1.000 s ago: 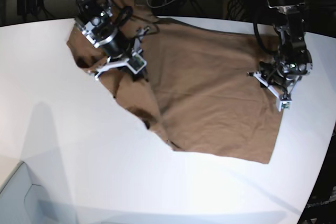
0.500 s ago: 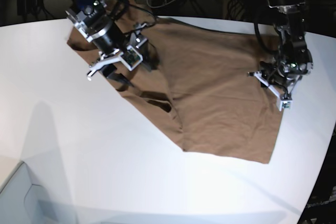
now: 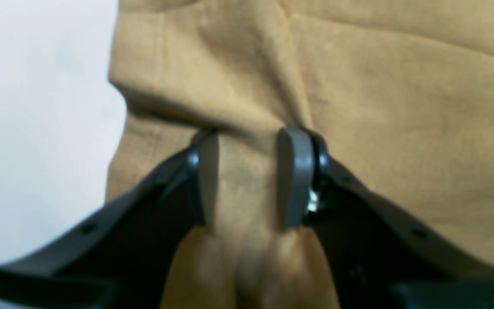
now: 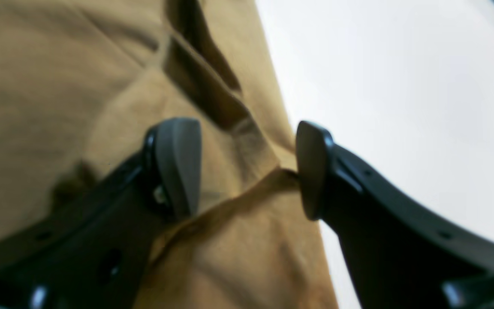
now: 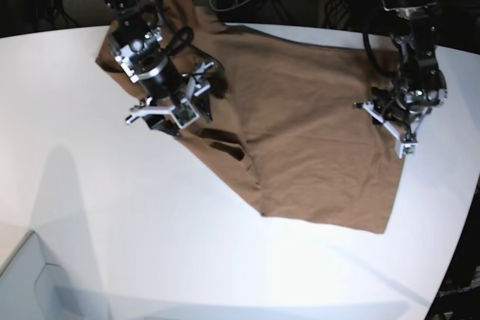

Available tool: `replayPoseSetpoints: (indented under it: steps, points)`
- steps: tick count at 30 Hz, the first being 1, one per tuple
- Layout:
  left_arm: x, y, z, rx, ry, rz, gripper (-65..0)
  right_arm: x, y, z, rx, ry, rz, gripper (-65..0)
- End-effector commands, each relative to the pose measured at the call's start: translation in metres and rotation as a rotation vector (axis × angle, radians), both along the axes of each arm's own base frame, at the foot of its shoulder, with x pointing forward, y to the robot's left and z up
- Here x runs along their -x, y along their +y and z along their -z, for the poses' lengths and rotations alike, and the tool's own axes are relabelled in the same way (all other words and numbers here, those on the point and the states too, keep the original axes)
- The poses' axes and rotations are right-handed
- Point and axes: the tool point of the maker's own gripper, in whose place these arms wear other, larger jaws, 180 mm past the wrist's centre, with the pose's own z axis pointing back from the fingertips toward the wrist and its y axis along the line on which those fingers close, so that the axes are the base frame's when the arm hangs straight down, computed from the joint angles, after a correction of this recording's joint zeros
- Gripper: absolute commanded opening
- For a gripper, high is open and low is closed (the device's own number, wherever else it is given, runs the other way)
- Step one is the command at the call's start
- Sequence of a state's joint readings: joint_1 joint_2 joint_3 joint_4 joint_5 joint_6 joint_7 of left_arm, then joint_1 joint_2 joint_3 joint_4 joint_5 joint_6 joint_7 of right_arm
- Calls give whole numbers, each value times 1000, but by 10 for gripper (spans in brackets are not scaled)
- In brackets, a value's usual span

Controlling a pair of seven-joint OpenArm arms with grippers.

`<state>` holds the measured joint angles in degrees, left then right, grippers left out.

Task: Layout the t-shirt on the table in an organized manner, then fold the t-shirt properly
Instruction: 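Grasp the t-shirt with the right gripper and drag it across the table, then release the t-shirt and lift both grippers toward the collar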

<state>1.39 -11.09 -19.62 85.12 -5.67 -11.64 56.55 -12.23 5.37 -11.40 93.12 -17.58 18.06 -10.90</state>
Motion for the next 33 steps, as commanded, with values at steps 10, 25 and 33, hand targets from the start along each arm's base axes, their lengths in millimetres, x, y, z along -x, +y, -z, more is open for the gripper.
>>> replayPoseSetpoints:
  steps: [10,25,33]
  points:
    - [-4,5,-6,-14,-14,-3,-419,-20,-3,12,2,6,6,-307]
    - [3,7,-2,-17,8,-3,-419,-91,-61,-46,15,-163,159,-650]
    - [18,8,6,-24,39,1,-419,-183,-103,-72,54,-196,219,-650]
